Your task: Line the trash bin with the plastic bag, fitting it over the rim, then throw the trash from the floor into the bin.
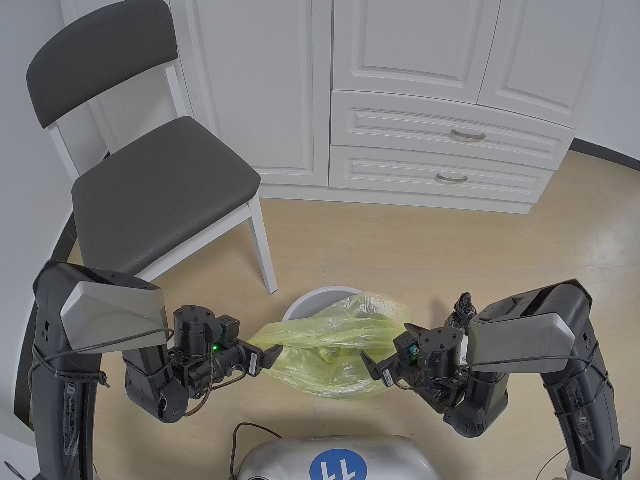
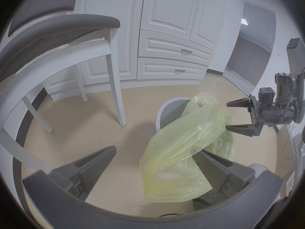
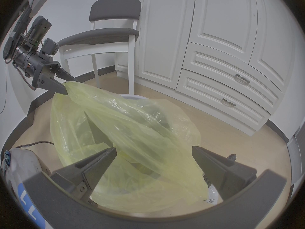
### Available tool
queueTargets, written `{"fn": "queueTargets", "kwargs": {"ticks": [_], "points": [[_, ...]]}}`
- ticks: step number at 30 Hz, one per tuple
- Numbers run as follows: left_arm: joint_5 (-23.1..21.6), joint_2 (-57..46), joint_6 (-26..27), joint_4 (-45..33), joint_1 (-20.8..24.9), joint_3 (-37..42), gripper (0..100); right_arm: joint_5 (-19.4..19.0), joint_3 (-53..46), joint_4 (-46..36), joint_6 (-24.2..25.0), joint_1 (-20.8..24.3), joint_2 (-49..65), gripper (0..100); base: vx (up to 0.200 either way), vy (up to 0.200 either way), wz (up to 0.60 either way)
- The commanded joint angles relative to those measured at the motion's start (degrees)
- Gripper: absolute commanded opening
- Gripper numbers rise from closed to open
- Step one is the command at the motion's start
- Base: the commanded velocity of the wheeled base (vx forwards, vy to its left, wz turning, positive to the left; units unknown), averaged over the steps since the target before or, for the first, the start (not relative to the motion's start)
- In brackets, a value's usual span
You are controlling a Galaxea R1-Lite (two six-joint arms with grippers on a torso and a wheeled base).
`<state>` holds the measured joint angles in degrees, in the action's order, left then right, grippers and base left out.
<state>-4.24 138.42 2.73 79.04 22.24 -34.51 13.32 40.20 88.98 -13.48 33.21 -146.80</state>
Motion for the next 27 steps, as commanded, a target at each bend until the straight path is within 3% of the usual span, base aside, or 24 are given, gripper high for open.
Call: {"fn": "queueTargets", "kwargs": {"ticks": [1,4,5,14,19,23,27], "points": [[0.0,0.2,0.0,0.3,0.0,0.2,100,0.0,0.7,1.0,0.9,0.0,-0.7,100,0.000,0.000,0.00],[-0.1,0.2,0.0,0.3,0.0,0.3,100,0.0,0.8,1.0,1.7,0.1,-0.4,100,0.000,0.000,0.00],[-0.1,0.2,0.0,0.3,0.0,0.3,100,0.0,0.8,1.0,1.7,0.1,-0.4,0,0.000,0.000,0.00],[0.1,0.0,0.1,0.4,-0.1,0.2,100,0.2,4.0,1.0,5.5,1.0,0.4,0,0.000,0.000,0.00],[0.2,-0.3,0.1,0.4,-0.1,0.2,100,4.3,10.5,1.0,8.9,1.1,0.5,0,0.000,0.000,0.00],[0.2,-0.4,0.1,0.5,-0.1,0.2,100,4.8,13.6,1.0,10.9,1.2,0.5,0,0.000,0.000,0.00],[0.3,0.0,0.2,2.5,-0.1,0.1,100,8.0,23.9,1.0,15.2,1.2,-2.0,0,0.000,0.000,0.00]]}}
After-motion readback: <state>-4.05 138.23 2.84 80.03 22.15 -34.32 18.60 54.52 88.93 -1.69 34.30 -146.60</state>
